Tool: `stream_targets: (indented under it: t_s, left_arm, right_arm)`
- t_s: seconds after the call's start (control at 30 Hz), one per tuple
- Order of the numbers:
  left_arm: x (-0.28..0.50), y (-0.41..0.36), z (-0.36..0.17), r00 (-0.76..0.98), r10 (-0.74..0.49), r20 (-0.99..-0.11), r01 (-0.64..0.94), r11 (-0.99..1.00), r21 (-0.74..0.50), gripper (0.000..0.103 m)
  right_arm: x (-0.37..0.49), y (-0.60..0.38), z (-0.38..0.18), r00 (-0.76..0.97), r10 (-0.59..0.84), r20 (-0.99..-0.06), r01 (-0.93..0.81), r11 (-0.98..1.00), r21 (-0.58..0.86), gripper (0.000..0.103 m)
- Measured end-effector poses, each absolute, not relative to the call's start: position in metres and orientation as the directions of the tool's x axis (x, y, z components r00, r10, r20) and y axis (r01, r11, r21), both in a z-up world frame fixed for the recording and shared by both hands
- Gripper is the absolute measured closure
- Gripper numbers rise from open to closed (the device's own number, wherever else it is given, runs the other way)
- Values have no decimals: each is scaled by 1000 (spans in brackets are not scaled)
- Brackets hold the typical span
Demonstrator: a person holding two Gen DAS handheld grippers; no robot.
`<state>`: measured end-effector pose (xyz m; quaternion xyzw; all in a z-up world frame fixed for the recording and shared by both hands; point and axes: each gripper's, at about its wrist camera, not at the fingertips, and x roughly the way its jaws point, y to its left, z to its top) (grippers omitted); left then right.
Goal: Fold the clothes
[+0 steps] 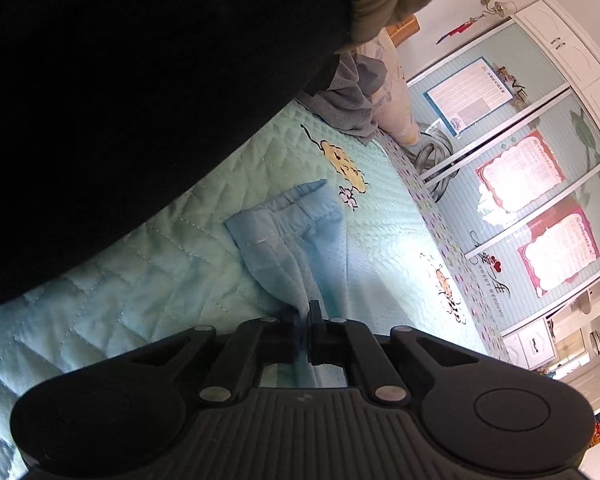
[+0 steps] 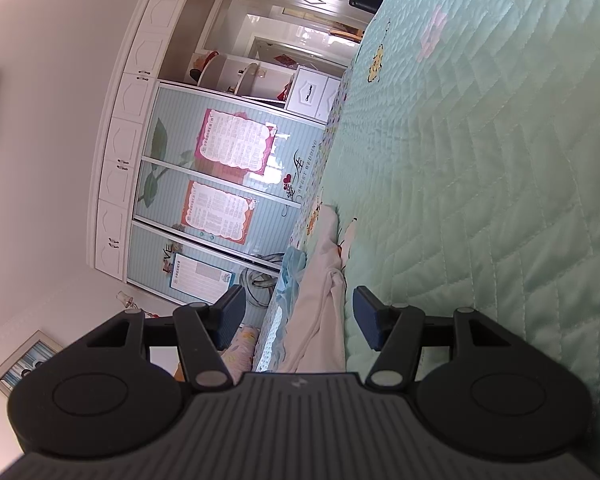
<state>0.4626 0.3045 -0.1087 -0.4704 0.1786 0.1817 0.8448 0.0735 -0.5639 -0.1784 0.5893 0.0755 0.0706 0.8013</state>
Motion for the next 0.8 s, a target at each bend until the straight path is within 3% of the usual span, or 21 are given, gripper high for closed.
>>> stream_targets:
  t_s: [0.1, 0.63, 0.8]
  left_arm:
    - [456, 298, -111, 880, 158, -448, -458, 536, -709, 101]
    - [379, 234, -22, 919, 216, -330, -372, 750, -546, 101]
    - [351, 160, 21, 946, 189, -262, -283, 878, -387, 101]
  right_arm:
    - [73, -564, -178, 979, 202, -38, -24, 297, 955, 42]
    - [76, -563, -176, 980, 196, -36, -21, 283, 959, 42]
    - [76, -564, -176, 981, 192, -39, -14, 266, 964, 42]
